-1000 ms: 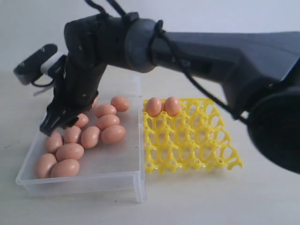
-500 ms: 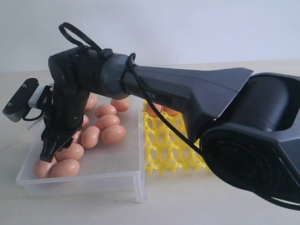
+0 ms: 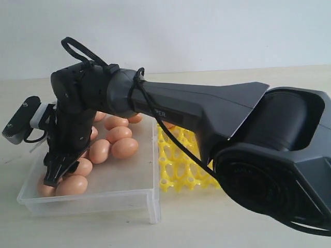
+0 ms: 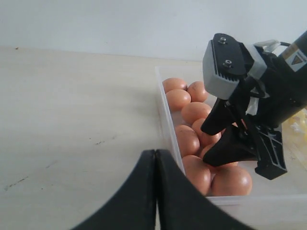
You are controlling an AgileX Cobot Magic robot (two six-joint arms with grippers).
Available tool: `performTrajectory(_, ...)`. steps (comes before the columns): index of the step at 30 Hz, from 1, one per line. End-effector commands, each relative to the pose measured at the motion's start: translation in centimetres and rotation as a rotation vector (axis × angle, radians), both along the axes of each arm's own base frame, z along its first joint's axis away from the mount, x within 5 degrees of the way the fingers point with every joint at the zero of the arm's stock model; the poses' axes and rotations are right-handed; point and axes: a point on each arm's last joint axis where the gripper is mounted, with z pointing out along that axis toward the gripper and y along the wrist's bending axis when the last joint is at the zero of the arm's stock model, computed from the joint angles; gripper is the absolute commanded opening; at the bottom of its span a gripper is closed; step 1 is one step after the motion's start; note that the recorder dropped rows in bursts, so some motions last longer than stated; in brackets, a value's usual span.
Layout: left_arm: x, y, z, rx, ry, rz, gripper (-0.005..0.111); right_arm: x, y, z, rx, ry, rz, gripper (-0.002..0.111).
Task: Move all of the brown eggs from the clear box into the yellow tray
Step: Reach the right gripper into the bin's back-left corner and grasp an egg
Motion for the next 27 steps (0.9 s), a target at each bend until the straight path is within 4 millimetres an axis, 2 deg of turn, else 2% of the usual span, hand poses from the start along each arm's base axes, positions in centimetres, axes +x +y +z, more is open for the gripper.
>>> performTrajectory(1, 0.0, 0.0, 0.3, -0.005, -0.020, 0.002, 0.000, 0.0, 0.3, -1.2, -0.006, 0.007, 0.006, 0.056)
performTrajectory(9, 0.0, 0.0, 0.3, 0.000, -0.020, 0.002, 0.000, -0.1, 0.5, -3.1, -0.011, 0.039, -0.004, 0.055)
performTrajectory(11, 0.0, 0.0, 0.2, 0.002, -0.018, 0.002, 0.000, -0.2, 0.4, -3.8, -0.027, 0.067, -0.005, 0.051)
performTrajectory(13, 0.0, 0.0, 0.2, 0.003, -0.014, 0.002, 0.000, -0.3, 0.4, -4.0, -0.034, 0.073, -0.005, 0.032)
performTrajectory(14, 0.0, 0.0, 0.2, 0.003, -0.014, 0.002, 0.000, -0.3, 0.3, -3.8, -0.034, 0.073, -0.004, 0.010)
performTrajectory(15, 0.0, 0.0, 0.2, 0.003, -0.014, 0.002, 0.000, -0.3, 0.3, -3.6, -0.034, 0.073, -0.004, 0.000)
performTrajectory(17, 0.0, 0.0, 0.2, 0.003, -0.014, 0.002, 0.000, -0.3, 0.3, -2.7, -0.020, 0.063, -0.005, 0.000)
performTrajectory(25, 0.0, 0.0, 0.2, 0.003, -0.014, 0.002, 0.000, -0.1, -0.5, 5.5, 0.094, -0.035, -0.066, 0.000)
performTrajectory(27, 0.0, 0.0, 0.2, 0.003, -0.014, 0.002, 0.000, 0.1, -0.8, 6.9, 0.125, -0.042, -0.099, 0.000)
